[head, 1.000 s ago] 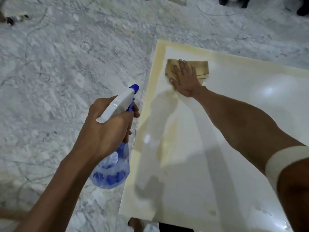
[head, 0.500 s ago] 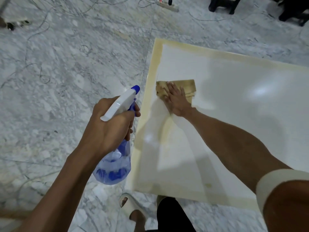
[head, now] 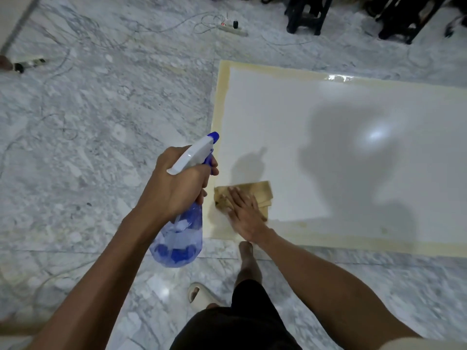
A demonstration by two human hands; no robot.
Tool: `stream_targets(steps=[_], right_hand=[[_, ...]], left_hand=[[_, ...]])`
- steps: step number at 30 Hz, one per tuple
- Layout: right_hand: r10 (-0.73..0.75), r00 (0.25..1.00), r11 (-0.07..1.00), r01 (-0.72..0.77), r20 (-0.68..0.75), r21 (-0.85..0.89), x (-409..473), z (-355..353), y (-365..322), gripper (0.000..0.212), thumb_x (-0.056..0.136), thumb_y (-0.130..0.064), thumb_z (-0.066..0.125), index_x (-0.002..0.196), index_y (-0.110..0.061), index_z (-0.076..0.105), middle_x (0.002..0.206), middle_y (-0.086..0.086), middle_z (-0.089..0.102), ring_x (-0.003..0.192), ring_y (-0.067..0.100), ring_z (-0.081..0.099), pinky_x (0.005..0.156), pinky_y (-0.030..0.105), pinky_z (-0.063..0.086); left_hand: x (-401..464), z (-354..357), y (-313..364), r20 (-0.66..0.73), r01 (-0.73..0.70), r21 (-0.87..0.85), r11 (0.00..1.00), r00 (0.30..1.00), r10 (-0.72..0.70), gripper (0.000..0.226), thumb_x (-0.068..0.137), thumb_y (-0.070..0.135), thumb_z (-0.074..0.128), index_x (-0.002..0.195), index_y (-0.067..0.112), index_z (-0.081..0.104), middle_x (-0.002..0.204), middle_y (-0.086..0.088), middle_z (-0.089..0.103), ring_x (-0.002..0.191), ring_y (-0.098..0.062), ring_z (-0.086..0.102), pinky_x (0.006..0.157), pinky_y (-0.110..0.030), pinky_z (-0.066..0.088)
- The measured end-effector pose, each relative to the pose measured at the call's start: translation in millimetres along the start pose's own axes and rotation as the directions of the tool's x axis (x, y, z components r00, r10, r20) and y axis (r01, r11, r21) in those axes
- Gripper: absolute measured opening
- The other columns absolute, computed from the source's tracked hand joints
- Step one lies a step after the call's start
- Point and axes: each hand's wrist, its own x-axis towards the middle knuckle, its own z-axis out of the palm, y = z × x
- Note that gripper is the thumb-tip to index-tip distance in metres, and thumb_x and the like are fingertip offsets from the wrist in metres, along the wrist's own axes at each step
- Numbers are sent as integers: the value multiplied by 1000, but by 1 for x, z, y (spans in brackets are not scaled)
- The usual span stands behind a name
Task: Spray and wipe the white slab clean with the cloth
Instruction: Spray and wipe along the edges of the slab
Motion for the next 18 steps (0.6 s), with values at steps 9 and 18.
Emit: stream_targets(steps=[9,18], right_hand=[[341,934,671,-322,107,668,-31,-81,-48,49,108,-36,27,118,-3,61,108,10,61,101,25,55,95,36,44],[233,970,-202,-24,72,979,-52,-168,-80,77,92,-74,38,141,-16,55,140,11,59,129,29,56,111,50,41]], left_hand=[[-46,-7,-10,32,-60,42,997,998,58,22,82,-7,49,83,0,69,89,-19,76,37,-15,51,63,-55,59],[-69,-33,7,-1,-145,68,987,989,146,24,77,3,51,86,-11,67,84,-21,74,40,-17,53,61,-42,55]])
